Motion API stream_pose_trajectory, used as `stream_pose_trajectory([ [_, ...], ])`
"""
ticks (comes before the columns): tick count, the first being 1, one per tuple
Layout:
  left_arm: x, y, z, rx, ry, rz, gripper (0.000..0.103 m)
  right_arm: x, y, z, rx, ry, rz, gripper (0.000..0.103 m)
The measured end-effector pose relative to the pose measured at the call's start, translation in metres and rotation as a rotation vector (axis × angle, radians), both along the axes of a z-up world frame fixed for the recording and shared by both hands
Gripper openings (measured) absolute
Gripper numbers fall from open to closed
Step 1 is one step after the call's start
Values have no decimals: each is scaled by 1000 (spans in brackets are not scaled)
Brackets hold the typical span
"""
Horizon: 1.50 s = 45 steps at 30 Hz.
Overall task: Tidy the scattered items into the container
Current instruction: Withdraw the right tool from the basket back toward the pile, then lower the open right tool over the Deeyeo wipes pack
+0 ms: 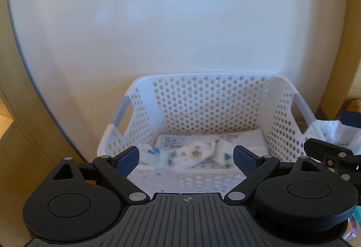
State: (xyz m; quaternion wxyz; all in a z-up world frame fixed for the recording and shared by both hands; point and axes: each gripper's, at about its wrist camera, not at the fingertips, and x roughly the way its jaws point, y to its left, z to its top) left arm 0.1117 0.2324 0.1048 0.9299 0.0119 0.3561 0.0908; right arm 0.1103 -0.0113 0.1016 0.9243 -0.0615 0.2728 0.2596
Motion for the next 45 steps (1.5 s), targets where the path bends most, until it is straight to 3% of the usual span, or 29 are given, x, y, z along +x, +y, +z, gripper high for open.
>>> stream_pose_trajectory([
  [14,-39,-51,-5,-73,3,-38,103,-30,-76,-18,0,-1,-67,86],
  [25,-61,-106,-48,-127,117,-116,103,-59,-134,-60,-13,94,-140,86],
  [38,-66,-131,-82,-220,222,-138,103,-76,-155,-96,39,235,-131,84],
  [45,-57,-140,-96,-268,260,-142,103,-80,-168,-101,55,233,-175,84],
])
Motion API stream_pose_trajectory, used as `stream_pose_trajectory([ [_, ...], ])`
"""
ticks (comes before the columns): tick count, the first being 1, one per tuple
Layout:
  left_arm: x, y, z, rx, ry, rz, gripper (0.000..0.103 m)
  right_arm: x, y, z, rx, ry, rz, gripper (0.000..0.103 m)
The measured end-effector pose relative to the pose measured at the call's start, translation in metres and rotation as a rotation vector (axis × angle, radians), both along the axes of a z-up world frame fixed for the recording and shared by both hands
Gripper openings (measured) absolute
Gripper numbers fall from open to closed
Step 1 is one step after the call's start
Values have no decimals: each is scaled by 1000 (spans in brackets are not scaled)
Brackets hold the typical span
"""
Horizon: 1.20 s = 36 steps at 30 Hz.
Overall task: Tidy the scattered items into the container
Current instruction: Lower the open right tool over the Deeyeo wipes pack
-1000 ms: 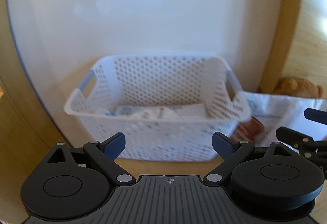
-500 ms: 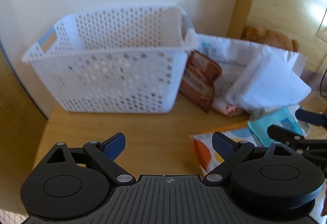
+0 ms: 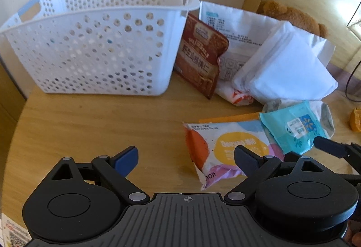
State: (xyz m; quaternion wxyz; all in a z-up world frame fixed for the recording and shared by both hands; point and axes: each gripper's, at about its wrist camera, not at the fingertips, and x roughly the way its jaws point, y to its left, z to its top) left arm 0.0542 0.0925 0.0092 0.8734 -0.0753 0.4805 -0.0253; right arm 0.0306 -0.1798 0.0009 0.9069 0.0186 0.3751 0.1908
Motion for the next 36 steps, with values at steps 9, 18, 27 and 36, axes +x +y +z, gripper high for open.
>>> stream_pose_trajectory([
  [9,10,-11,-12,-36,41,-23,103,-7,-11,-1,57,15,-7,84],
  [18,19,-20,-23,-69,67,-52,103,-8,-17,-4,59,55,-10,85],
  [27,22,-21,-24,-78,34,-84,103,-19,-11,-23,131,162,-23,84],
  [36,18,-14,-22,-104,22,-113,103,2,5,-34,326,277,-59,55],
])
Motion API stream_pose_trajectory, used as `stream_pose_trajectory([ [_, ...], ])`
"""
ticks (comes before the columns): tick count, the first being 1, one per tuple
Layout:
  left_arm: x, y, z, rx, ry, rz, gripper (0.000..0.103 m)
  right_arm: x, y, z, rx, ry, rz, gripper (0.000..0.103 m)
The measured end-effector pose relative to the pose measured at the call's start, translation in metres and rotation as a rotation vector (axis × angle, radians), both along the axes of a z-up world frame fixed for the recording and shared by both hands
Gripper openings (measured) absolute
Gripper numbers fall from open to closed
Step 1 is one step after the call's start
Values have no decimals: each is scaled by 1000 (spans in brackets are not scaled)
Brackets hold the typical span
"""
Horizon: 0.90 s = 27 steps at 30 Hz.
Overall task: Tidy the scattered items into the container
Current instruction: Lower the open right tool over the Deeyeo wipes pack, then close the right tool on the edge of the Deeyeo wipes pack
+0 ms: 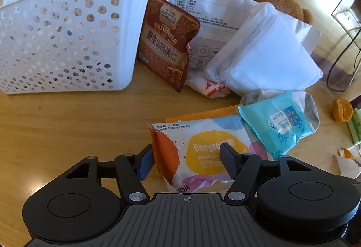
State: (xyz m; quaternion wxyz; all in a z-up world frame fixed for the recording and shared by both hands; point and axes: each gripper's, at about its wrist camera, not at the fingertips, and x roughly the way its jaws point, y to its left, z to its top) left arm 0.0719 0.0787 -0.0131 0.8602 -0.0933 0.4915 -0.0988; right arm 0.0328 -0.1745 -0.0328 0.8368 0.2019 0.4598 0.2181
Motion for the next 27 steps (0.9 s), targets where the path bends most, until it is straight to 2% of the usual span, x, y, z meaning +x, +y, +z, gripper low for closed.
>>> stream_pose_trajectory([
  [4,-2,6,-2,-25,6,10,103,-1,3,2,-8,-15,-9,54],
  [6,-2,8,-2,-38,9,17,103,-2,3,4,-11,-25,-23,47],
  [9,-2,9,-2,-47,4,13,103,-1,3,7,-13,-35,-29,29],
  [10,-2,9,-3,-48,1,6,103,-2,5,8,-24,-38,-26,28],
  [16,-9,8,1,-24,-32,-28,103,-8,11,8,-57,-50,-25,26],
  [27,-15,25,5,-44,-46,-21,103,-12,32,10,-117,-79,28,26],
])
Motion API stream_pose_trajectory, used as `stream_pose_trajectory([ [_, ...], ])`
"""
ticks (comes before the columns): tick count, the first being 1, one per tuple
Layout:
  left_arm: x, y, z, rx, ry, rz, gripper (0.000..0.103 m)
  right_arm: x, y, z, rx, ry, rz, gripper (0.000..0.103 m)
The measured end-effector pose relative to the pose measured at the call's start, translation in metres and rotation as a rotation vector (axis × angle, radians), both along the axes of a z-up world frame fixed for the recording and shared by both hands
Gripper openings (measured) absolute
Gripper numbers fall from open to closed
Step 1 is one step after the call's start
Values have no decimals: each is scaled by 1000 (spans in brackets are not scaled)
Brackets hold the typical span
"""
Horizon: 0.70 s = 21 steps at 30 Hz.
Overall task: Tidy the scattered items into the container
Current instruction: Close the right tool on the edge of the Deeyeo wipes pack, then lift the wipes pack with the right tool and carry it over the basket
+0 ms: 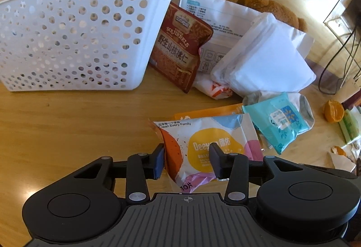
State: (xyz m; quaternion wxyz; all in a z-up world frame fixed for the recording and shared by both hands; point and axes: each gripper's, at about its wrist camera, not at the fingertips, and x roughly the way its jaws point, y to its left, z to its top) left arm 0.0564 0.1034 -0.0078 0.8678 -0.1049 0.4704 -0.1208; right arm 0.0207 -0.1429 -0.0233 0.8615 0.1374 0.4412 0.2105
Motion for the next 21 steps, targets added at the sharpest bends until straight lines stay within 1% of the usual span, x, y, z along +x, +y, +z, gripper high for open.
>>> stream_pose_trajectory([
  [7,2,4,-2,-9,-4,-8,103,4,4,0,-20,-8,1,26],
  [9,1,5,-1,-8,-7,-10,103,2,5,2,-40,-31,12,24],
  [10,0,5,0,-7,-11,-12,103,0,7,4,-53,-45,21,21],
  [11,-1,5,1,-7,-14,-15,103,-2,8,5,-62,-54,34,20],
  [21,-15,10,20,3,-54,-33,103,-14,11,24,-69,-103,65,19],
])
